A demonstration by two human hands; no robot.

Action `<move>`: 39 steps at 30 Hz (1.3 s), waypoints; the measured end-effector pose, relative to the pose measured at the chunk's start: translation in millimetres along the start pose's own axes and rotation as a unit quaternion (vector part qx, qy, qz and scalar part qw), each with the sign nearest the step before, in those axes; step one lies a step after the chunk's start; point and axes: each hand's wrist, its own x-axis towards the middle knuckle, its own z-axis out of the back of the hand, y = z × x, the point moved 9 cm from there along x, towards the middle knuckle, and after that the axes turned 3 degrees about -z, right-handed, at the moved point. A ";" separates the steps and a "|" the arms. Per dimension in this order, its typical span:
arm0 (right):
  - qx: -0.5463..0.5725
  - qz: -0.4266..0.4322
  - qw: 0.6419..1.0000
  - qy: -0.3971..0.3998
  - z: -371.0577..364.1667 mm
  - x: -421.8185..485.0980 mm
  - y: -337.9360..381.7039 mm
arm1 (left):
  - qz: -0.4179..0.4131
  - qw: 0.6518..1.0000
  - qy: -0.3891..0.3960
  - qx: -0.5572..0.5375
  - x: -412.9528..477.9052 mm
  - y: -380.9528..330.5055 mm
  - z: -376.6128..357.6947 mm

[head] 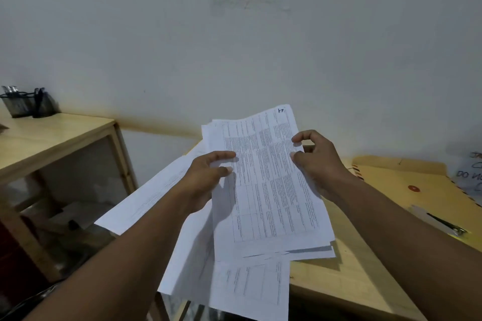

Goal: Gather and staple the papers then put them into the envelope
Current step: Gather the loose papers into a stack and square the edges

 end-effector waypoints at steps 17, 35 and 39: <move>-0.377 -0.050 0.925 0.020 -21.9 -17.5 -95.8 | 0.024 0.994 -0.051 0.093 -32.8 38.1 99.1; -0.027 -0.032 0.998 -0.045 -19.5 -16.2 -75.5 | 0.044 0.994 -0.030 0.093 -21.5 42.9 69.8; 0.044 -0.034 0.997 -0.058 -15.5 -9.8 -56.6 | 0.011 0.995 -0.043 0.085 -13.2 36.0 59.6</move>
